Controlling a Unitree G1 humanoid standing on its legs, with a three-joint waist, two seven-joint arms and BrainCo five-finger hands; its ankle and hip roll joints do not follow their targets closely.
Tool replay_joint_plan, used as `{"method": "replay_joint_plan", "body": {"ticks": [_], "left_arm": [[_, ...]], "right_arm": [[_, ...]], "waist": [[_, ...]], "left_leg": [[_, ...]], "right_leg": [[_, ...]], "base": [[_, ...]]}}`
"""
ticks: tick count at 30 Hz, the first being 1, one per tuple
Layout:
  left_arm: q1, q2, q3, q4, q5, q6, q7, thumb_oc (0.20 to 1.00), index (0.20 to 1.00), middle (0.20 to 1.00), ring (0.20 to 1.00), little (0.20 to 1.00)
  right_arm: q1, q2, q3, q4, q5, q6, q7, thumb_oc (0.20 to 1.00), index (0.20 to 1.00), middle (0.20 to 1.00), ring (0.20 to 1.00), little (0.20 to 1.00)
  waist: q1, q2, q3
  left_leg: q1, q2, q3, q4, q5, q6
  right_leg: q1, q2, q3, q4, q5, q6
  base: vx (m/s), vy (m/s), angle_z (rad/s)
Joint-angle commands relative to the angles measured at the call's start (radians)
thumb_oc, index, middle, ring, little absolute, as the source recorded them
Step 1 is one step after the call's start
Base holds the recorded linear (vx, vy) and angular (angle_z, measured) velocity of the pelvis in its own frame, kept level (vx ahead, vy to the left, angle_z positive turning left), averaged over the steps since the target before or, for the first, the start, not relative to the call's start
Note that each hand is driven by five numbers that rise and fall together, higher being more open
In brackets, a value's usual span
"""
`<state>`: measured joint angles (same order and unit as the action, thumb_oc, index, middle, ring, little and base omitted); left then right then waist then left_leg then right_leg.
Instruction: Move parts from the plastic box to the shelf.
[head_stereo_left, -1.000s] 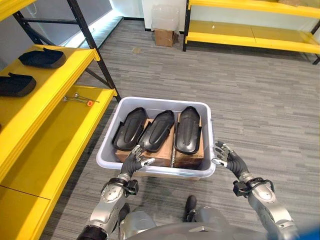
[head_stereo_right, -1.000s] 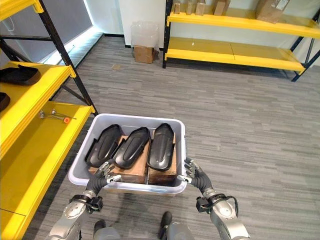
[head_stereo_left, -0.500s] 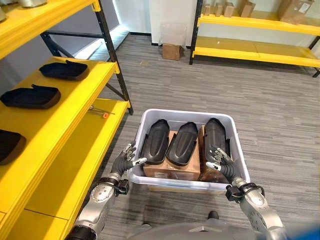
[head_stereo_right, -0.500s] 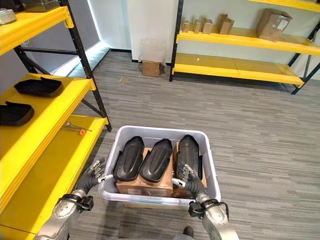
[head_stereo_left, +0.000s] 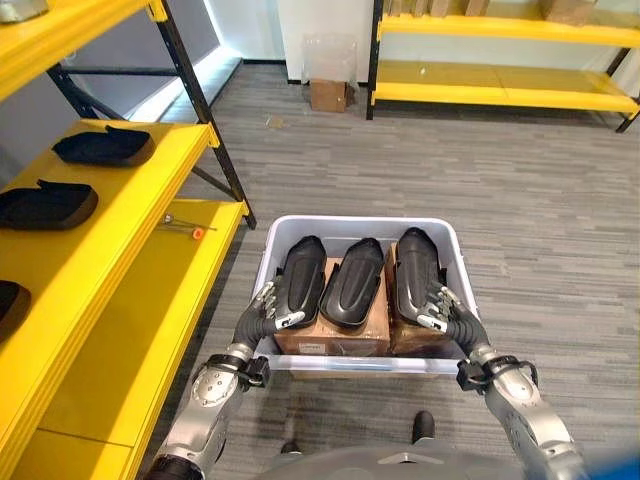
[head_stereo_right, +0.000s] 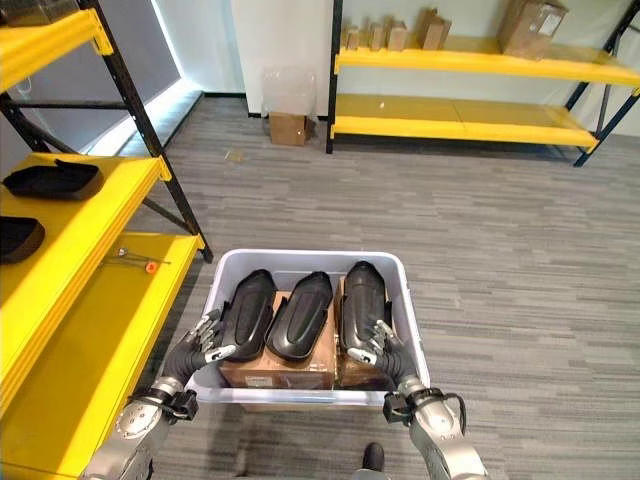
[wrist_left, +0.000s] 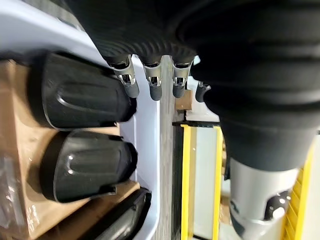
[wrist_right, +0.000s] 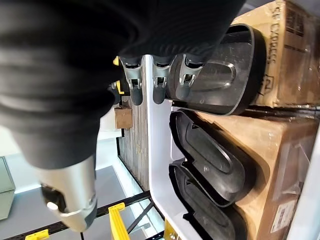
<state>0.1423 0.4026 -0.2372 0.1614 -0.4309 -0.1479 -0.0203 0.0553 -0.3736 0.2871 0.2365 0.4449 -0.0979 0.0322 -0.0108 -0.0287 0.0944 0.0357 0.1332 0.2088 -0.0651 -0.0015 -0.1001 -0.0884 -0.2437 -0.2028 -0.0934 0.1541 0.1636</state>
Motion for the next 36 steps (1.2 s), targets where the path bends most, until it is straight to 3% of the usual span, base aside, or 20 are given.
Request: {"method": "replay_joint_plan", "body": {"ticks": [1,12,23,28,36], "left_arm": [[-0.061,0.026,-0.004,-0.076,-0.038,-0.078,0.007,1.000,1.000,1.000,1.000,1.000],[-0.157,0.042,-0.044,-0.089,-0.044,-0.110,0.056,1.000,1.000,1.000,1.000,1.000],[-0.183,0.047,-0.079,-0.084,-0.044,-0.110,0.081,1.000,1.000,1.000,1.000,1.000],[-0.194,0.062,-0.093,-0.106,-0.063,-0.120,0.097,1.000,1.000,1.000,1.000,1.000],[-0.206,0.082,-0.104,-0.120,-0.067,-0.124,0.113,1.000,1.000,1.000,1.000,1.000]], "right_arm": [[-0.137,-0.004,-0.010,-0.033,-0.031,-0.086,-0.053,1.000,1.000,1.000,1.000,1.000],[-0.452,0.002,-0.004,-0.032,-0.104,-0.133,-0.213,1.000,1.000,1.000,1.000,1.000],[-0.497,0.006,-0.070,-0.058,-0.175,-0.150,-0.336,1.000,1.000,1.000,1.000,1.000],[-0.611,-0.010,-0.060,0.029,-0.202,-0.139,-0.393,1.000,1.000,1.000,1.000,1.000],[-0.728,-0.042,-0.016,0.191,-0.200,-0.112,-0.399,1.000,1.000,1.000,1.000,1.000]], "waist": [[0.016,0.006,0.079],[0.043,0.041,0.210],[0.039,0.059,0.258],[0.052,0.070,0.279],[0.071,0.081,0.306]], "left_leg": [[-0.111,0.029,-0.047,0.039,0.036,0.005],[-0.316,0.026,-0.068,0.145,0.048,0.006],[-0.364,0.031,-0.063,0.190,0.025,0.009],[-0.387,0.027,-0.067,0.192,0.029,0.010],[-0.420,0.022,-0.078,0.198,0.036,0.012]], "right_leg": [[0.034,-0.059,0.002,0.087,-0.086,0.029],[-0.158,-0.082,0.036,0.160,-0.065,0.014],[-0.213,-0.083,0.062,0.196,-0.077,0.010],[-0.240,-0.084,0.064,0.210,-0.079,0.006],[-0.269,-0.080,0.066,0.225,-0.081,0.001]], "base": [[-0.16,-0.007,0.06],[-0.10,-0.010,-0.02],[0.01,0.001,-0.02],[0.00,-0.005,-0.02],[-0.01,-0.002,0.01]]}}
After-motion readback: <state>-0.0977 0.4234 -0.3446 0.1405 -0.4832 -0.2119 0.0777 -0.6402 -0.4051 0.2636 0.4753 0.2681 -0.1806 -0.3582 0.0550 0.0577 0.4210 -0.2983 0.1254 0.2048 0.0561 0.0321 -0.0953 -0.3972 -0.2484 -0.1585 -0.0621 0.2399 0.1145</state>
